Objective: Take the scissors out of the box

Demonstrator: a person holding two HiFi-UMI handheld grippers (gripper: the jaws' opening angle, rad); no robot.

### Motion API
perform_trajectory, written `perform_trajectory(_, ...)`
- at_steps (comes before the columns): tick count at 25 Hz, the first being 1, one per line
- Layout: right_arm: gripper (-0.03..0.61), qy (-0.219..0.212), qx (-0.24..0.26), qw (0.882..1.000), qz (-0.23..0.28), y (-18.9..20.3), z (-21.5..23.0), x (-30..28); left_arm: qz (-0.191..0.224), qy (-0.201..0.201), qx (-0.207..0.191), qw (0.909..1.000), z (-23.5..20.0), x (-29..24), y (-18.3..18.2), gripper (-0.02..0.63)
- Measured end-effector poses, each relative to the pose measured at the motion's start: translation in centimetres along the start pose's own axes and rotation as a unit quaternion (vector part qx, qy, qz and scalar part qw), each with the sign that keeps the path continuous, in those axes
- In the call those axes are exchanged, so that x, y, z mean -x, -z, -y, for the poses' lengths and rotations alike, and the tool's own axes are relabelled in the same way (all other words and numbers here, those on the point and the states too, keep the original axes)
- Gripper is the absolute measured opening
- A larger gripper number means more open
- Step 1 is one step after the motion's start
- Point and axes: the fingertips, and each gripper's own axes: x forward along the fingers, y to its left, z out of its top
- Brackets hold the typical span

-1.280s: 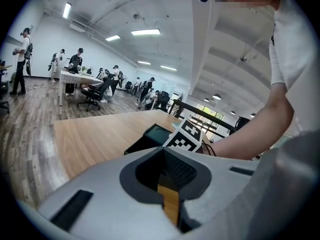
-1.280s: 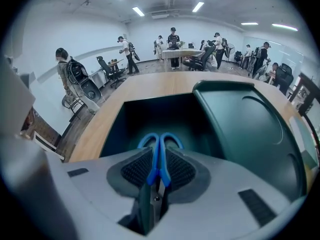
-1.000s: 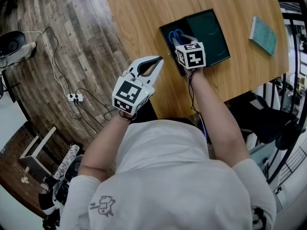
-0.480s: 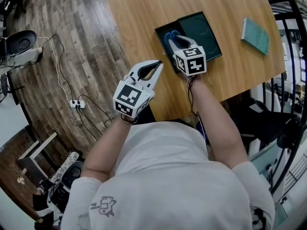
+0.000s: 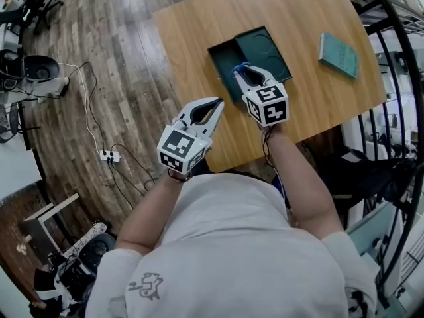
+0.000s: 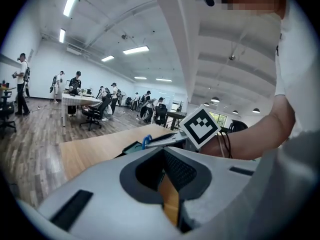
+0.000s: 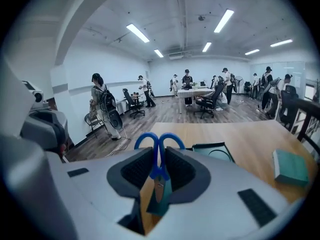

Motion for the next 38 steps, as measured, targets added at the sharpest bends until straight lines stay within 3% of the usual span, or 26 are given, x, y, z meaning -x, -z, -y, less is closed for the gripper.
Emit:
perform_trajectory(13, 0.092, -0.010, 0.027, 0.997, 0.069, -1.7, -2.3, 9.9, 0.039, -0.025, -0.030, 0.9985, 7.0, 3.6, -2.2, 0.005)
perform_trajectory(21, 0.092, -0.008, 0.056, 0.993, 0.105, -2.7, -4.5, 13.6, 0.058, -0.042, -0.049, 0.9962, 7.9, 6.7, -4.0, 0.005)
perform_trajectory(38, 0.092, 0.037, 0.007, 0.986, 0.164, -3.4, -15.1, 18.7, 0.068, 0.026, -0.084, 0.9939, 6.5, 16.9, -4.1, 0.005)
